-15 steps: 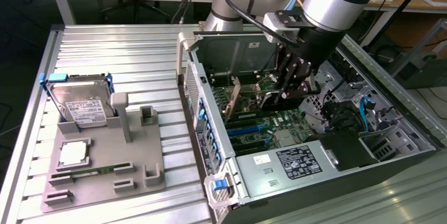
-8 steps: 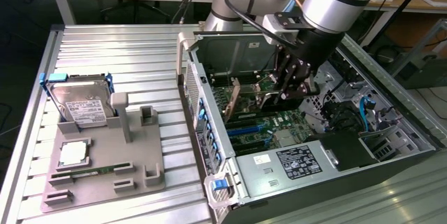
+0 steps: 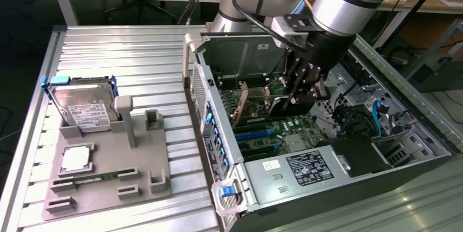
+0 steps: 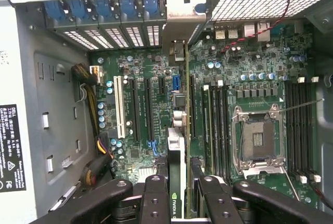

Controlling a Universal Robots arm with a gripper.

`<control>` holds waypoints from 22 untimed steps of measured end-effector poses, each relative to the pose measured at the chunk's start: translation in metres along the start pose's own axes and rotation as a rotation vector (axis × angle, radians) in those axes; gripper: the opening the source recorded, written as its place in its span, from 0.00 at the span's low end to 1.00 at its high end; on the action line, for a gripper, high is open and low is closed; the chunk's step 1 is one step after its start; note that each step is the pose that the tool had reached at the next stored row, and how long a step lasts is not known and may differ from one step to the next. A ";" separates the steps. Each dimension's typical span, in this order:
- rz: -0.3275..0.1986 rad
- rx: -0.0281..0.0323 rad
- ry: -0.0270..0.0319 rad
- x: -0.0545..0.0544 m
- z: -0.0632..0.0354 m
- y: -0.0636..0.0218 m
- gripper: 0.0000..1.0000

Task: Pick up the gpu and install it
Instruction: 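Insert the gpu into the slot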

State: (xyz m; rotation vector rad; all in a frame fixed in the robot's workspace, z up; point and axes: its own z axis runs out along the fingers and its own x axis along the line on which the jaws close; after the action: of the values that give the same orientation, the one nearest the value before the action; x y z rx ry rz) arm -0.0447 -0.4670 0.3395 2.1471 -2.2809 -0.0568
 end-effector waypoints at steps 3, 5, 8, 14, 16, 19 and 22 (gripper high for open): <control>0.000 0.0001 -0.0002 0.000 0.0008 0.0000 0.27; 0.000 0.0000 0.0001 0.000 0.0014 0.0000 0.27; 0.000 0.0000 0.0000 0.000 0.0019 -0.0001 0.27; 0.000 0.0000 -0.0001 0.000 0.0049 -0.0001 0.27; 0.000 0.0000 -0.0002 0.000 0.0066 -0.0002 0.27; 0.000 0.0000 -0.0003 0.000 0.0095 -0.0003 0.27; 0.000 0.0000 -0.0002 0.000 0.0127 -0.0004 0.27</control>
State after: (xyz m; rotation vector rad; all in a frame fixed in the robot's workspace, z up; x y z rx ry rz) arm -0.0448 -0.4670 0.3267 2.1475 -2.2807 -0.0571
